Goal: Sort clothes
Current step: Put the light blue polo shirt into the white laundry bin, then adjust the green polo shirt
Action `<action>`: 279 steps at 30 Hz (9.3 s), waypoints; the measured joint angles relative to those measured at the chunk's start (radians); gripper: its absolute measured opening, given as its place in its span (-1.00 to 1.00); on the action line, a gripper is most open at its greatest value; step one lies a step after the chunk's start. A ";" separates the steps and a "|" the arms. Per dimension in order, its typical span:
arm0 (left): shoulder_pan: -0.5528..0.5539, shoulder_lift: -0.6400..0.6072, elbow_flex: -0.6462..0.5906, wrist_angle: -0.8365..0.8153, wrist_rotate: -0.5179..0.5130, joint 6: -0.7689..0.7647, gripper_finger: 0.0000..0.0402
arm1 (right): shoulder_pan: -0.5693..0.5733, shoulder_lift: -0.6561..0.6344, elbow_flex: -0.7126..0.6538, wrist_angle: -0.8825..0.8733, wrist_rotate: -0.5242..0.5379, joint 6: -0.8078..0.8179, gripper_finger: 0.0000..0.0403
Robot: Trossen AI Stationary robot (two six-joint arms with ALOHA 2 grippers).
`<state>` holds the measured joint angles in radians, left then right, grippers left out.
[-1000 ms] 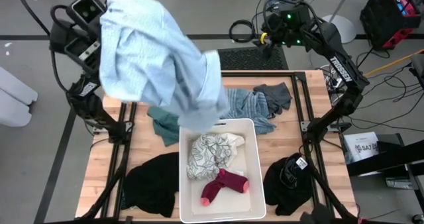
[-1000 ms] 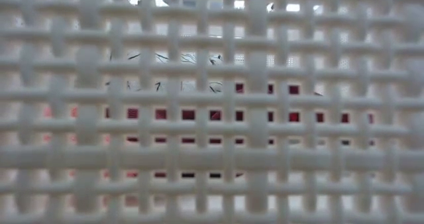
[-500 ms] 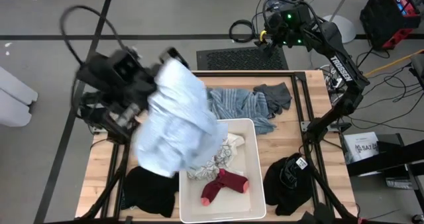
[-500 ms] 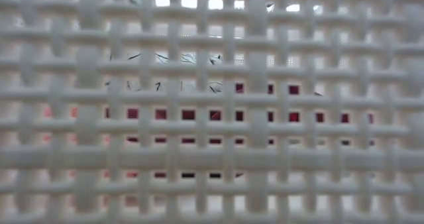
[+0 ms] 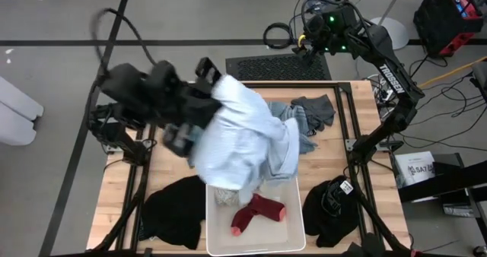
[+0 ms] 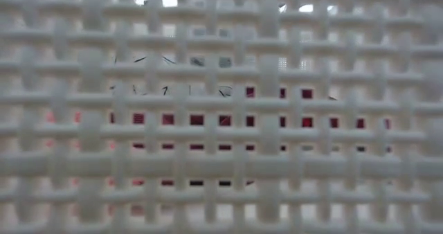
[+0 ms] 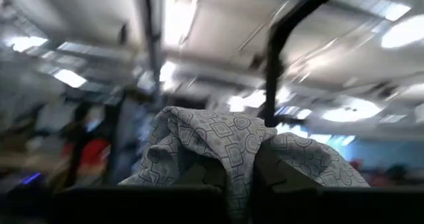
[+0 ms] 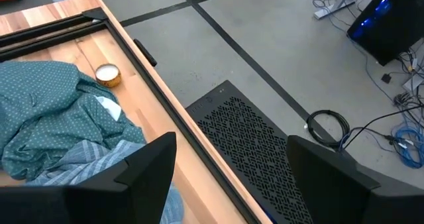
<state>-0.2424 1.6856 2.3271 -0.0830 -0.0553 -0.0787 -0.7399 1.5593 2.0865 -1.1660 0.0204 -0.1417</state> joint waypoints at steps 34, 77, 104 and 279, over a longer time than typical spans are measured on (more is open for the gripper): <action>-0.054 0.007 -0.204 -1.217 0.712 -0.395 -0.89 | -0.036 0.001 -0.441 -0.296 -0.053 0.451 0.36; 0.025 0.159 -0.641 -0.895 0.134 -1.073 -0.89 | 0.093 -0.230 -0.792 0.275 -0.390 0.257 0.36; 0.107 0.124 -0.266 -1.292 -0.032 -0.368 -0.01 | 0.093 -0.230 -0.792 0.309 -0.389 0.386 0.36; 0.333 -0.495 -1.026 -1.291 0.185 -0.743 -0.48 | 0.150 -0.139 -0.810 0.059 -0.322 0.365 0.36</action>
<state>0.0909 1.1903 1.3014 -1.3739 0.1294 -0.8217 -0.5900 1.4207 1.2762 -1.1074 -0.3018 0.2233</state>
